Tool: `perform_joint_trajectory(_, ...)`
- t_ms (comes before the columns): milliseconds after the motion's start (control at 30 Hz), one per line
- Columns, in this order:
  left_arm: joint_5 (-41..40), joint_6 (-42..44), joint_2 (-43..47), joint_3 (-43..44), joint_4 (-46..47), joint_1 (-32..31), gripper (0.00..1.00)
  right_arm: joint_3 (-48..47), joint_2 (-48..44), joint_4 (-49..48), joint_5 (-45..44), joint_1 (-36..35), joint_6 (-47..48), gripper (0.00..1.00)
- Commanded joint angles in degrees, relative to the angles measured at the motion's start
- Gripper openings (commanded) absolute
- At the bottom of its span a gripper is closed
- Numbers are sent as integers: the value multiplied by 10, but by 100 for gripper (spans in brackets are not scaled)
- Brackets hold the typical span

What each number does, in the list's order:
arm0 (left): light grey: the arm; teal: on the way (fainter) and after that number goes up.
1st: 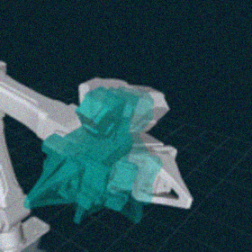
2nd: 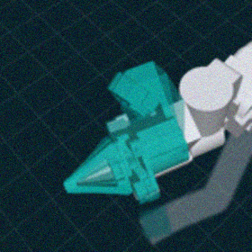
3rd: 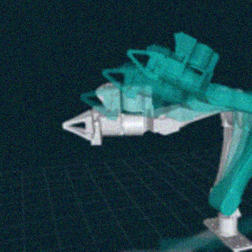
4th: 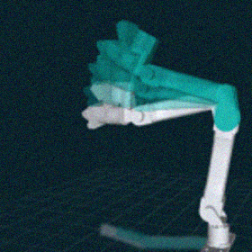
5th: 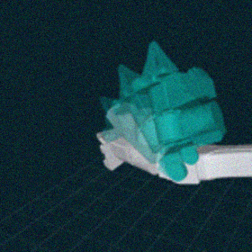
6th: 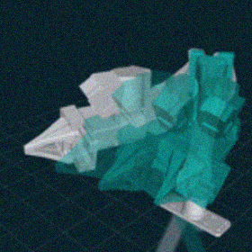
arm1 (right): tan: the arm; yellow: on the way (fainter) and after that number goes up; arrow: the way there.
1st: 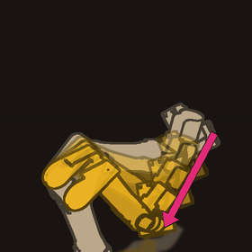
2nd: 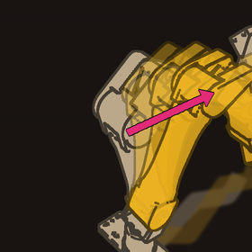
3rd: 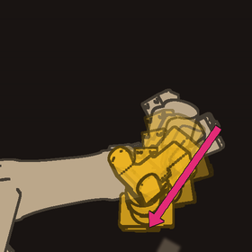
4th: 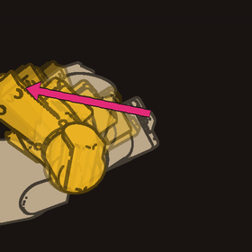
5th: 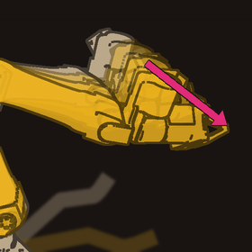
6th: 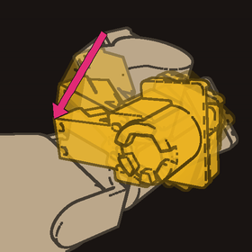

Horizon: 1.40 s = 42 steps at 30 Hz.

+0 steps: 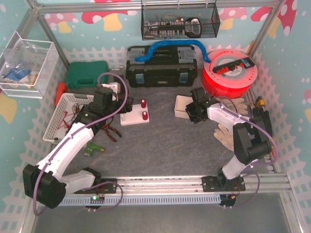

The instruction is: Install the large spring

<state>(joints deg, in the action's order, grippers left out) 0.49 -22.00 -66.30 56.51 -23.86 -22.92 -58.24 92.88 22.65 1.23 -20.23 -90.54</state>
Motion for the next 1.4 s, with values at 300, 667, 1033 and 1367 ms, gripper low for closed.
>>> perform_joint_trajectory(300,-23,6,10,-2,8,-2,93,-19,28,34,36,0,54,24)
perform_joint_trajectory(667,-29,3,20,-10,8,-2,99,-88,82,73,29,0,154,18)
perform_joint_trajectory(1033,-39,0,26,-11,7,-2,99,-241,178,177,-50,0,315,15)
perform_joint_trajectory(1367,-45,7,14,-4,7,-2,99,-317,216,222,-97,0,374,17)
